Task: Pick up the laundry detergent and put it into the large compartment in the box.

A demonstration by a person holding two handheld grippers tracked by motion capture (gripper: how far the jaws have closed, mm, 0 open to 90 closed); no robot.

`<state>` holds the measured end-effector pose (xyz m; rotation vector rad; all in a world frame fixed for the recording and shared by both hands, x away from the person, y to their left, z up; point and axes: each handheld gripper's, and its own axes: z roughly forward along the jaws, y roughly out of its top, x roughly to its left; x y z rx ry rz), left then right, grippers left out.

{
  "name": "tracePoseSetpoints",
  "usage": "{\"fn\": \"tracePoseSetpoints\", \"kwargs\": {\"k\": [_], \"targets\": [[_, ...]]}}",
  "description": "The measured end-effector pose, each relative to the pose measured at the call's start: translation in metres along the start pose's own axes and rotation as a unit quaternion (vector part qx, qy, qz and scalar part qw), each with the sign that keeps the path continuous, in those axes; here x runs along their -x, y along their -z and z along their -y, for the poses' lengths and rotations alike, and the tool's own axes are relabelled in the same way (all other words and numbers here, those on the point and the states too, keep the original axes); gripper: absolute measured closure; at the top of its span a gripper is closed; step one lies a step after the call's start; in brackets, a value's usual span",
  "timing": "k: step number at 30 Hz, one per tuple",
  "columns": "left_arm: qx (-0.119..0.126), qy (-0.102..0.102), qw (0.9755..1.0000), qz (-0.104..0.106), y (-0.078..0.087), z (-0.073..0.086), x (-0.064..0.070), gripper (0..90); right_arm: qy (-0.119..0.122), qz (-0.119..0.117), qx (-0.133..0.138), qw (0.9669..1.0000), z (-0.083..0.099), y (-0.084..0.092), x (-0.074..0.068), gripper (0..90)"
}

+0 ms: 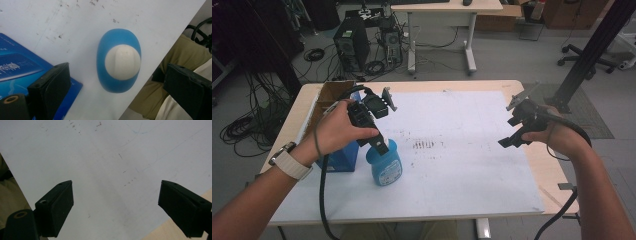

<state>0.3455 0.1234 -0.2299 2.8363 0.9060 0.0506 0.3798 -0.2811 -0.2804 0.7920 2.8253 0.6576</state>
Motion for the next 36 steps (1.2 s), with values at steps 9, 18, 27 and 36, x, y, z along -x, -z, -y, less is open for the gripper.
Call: {"fn": "tracePoseSetpoints", "kwargs": {"k": [9, 18, 27, 36], "targets": [[-0.004, -0.007, 1.0000, -0.003, -0.013, -0.001, 0.002, 7.8, -0.001, -0.002, -0.001, 1.0000, 0.001, -0.002, 0.000, 12.8], [-0.004, -0.014, 0.9999, 0.000, -0.023, -0.003, 0.005, 8.0, -0.003, -0.001, -0.001, 1.0000, 0.002, -0.002, 0.000, 12.8], [-0.005, -0.013, 0.9999, -0.004, -0.032, -0.002, 0.004, 7.9, -0.001, -0.003, -0.002, 1.0000, 0.002, -0.003, 0.000, 12.8], [-0.006, -0.015, 0.9999, -0.004, -0.041, -0.004, 0.005, 8.2, -0.001, -0.004, -0.002, 1.0000, 0.000, -0.004, 0.000, 12.8]]}}
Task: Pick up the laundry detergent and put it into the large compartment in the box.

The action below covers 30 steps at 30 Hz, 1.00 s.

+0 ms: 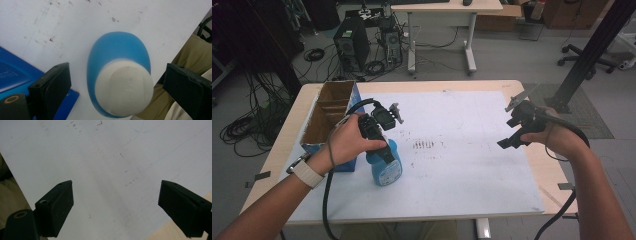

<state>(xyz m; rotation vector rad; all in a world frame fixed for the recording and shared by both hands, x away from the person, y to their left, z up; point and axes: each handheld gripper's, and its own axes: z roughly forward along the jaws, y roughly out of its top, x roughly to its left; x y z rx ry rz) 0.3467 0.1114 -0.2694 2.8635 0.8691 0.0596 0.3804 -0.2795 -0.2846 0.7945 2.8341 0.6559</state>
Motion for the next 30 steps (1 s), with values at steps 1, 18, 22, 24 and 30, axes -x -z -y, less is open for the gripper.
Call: {"fn": "tracePoseSetpoints", "kwargs": {"k": [1, 18, 22, 24, 30], "targets": [[0.001, 0.001, 1.0000, -0.003, -0.001, 0.000, 0.000, 8.2, 0.000, 0.000, 0.000, 1.0000, 0.000, 0.000, 0.000, 12.8], [-0.002, 0.005, 1.0000, -0.002, -0.015, -0.001, -0.003, 9.1, -0.002, -0.001, 0.000, 1.0000, 0.001, -0.001, 0.000, 12.8], [-0.004, 0.005, 1.0000, -0.001, -0.017, -0.001, -0.003, 10.6, -0.001, -0.002, 0.000, 1.0000, 0.001, -0.001, 0.000, 12.8], [-0.005, 0.004, 1.0000, -0.001, -0.017, -0.001, -0.003, 11.7, -0.002, -0.001, -0.001, 1.0000, 0.001, -0.001, 0.001, 12.8], [-0.007, 0.007, 0.9999, 0.002, -0.018, -0.002, -0.003, 15.3, -0.002, -0.001, -0.002, 1.0000, 0.001, -0.002, 0.001, 12.8]]}}
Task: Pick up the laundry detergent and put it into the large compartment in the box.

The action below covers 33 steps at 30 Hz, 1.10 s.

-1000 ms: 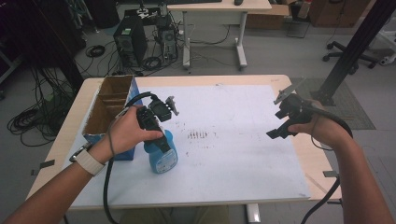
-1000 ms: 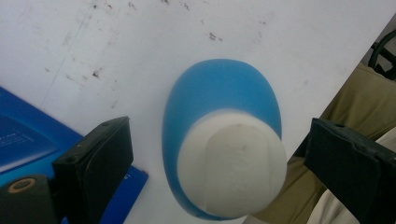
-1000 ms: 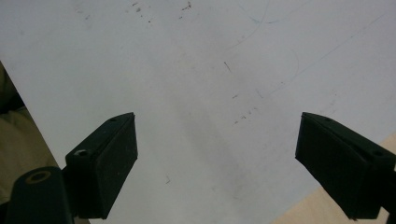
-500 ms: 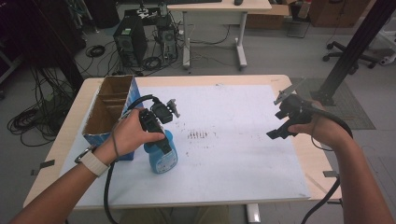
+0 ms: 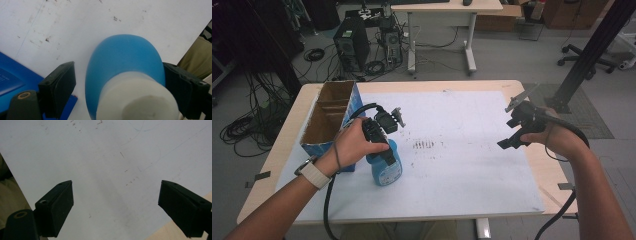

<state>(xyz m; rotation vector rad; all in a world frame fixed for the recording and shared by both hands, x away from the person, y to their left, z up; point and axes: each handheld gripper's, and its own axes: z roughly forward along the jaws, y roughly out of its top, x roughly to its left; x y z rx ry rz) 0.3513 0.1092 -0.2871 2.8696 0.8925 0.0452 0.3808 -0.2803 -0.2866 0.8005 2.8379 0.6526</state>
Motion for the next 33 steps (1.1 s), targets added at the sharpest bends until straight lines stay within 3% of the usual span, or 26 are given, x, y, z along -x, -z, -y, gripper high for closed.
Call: {"fn": "tracePoseSetpoints", "kwargs": {"k": [22, 33], "targets": [[-0.006, 0.006, 0.9999, 0.006, -0.0013, 0.0004, 0.0013, 36.6, -0.001, -0.001, 0.000, 1.0000, 0.0027, -0.0010, 0.0001, 12.8], [-0.006, 0.007, 0.9999, 0.006, -0.0012, 0.0005, 0.0013, 37.1, -0.001, -0.002, 0.002, 1.0000, 0.0035, -0.0017, -0.0004, 12.8]]}}
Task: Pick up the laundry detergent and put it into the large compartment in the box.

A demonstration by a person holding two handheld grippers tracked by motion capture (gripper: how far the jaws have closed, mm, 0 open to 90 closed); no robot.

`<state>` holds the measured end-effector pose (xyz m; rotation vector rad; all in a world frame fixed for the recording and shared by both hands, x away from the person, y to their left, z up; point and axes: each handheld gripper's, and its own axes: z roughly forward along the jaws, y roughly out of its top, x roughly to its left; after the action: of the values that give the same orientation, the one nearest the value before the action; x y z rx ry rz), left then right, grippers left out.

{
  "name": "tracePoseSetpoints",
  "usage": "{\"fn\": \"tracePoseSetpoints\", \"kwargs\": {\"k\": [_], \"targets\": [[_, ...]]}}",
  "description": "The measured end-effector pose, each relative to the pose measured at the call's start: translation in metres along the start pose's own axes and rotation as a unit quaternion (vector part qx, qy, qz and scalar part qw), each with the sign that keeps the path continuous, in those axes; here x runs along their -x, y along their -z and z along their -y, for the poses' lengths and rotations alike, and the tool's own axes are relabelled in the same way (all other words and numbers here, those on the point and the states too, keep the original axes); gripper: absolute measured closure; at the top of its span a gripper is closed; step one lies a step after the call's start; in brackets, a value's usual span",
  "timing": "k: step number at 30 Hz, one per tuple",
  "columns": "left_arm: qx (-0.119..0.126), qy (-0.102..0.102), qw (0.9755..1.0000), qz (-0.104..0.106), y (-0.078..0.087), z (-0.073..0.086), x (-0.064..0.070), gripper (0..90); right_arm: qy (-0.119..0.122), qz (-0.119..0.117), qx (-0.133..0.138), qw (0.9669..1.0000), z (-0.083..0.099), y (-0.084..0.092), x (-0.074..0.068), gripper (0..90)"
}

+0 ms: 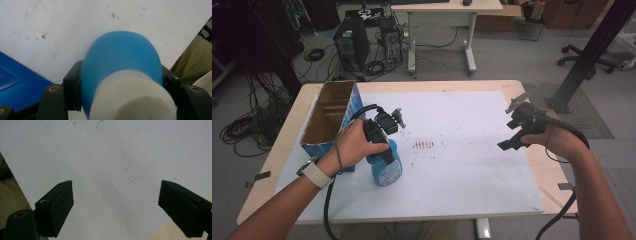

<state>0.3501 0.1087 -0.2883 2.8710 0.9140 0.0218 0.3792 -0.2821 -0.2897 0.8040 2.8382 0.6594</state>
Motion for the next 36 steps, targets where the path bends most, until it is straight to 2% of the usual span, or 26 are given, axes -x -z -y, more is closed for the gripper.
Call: {"fn": "tracePoseSetpoints", "kwargs": {"k": [11, 18, 36], "targets": [[0.004, 0.005, 1.0000, 0.001, 0.001, 0.000, -0.001, 37.4, -0.001, 0.000, 0.002, 1.0000, 0.000, 0.000, 0.000, 12.8], [-0.005, 0.008, 0.9999, 0.008, 0.002, 0.000, -0.004, 37.4, -0.001, 0.000, 0.003, 1.0000, 0.000, 0.000, 0.000, 12.8], [-0.002, 0.028, 0.9995, 0.013, 0.020, 0.003, -0.006, 37.4, 0.000, 0.001, 0.005, 1.0000, 0.001, 0.002, -0.001, 12.8]]}}
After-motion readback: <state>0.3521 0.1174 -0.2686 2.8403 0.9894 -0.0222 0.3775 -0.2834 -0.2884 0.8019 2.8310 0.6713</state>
